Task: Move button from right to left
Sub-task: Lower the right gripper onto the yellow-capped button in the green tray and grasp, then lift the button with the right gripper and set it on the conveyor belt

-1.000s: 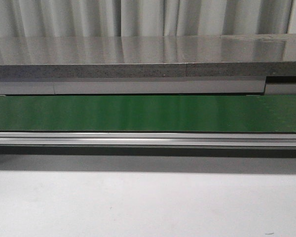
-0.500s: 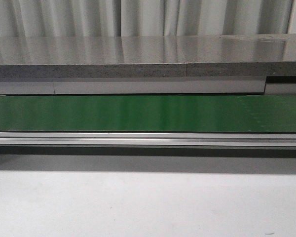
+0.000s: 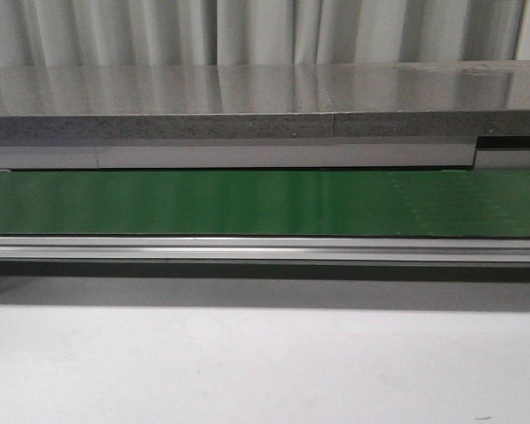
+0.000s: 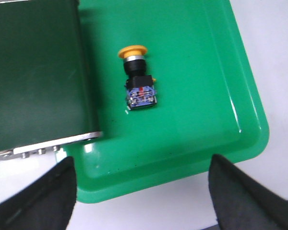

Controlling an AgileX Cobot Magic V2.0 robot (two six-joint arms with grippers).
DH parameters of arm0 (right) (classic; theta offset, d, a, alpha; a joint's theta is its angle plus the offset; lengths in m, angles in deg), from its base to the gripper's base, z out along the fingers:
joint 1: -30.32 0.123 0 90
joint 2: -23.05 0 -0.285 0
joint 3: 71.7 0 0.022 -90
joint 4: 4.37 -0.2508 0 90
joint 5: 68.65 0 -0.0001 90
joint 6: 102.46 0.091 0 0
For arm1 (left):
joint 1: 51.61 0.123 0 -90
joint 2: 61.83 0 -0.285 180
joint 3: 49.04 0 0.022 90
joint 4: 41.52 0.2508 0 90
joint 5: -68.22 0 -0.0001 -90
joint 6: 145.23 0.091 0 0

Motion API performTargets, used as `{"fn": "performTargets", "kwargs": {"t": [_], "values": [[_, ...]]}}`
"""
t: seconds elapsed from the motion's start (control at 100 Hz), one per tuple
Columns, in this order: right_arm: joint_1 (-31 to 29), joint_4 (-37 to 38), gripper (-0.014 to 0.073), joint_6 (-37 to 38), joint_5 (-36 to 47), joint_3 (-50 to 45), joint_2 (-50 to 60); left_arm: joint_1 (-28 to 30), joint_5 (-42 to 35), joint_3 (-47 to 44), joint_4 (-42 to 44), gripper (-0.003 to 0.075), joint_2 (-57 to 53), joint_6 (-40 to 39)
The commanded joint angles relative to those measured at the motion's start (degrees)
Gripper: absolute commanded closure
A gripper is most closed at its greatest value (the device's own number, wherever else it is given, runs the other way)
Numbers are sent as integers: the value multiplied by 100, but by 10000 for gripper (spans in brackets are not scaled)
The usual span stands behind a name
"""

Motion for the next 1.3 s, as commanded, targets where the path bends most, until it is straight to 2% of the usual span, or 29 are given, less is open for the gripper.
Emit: {"fn": "performTargets", "kwargs": {"t": [0.0, 0.35, 0.68, 0.98, 1.069, 1.189, 1.289], "values": [[-160, 45, 23, -87, 338, 355, -264, -52, -445, -248, 5, 741, -178, -51], [-291, 40, 23, -87, 594, 820, -1836, -52, -445, -248, 5, 741, -178, -51], [-291, -306, 23, -87, 751, 1468, -3215, -52, -445, -248, 5, 741, -178, -51], [-278, -732, 29, -87, 867, 1834, -3998, -52, -445, -248, 5, 741, -178, -51], [-278, -763, 115, -87, 908, 1863, -4109, -52, -445, -248, 5, 741, -178, -51], [-278, -804, 356, -87, 912, 1863, -4153, -52, -445, -248, 5, 741, -178, -51], [-278, -820, 507, -87, 895, 1863, -4125, -52, -445, -248, 5, 741, -178, -51]]}}
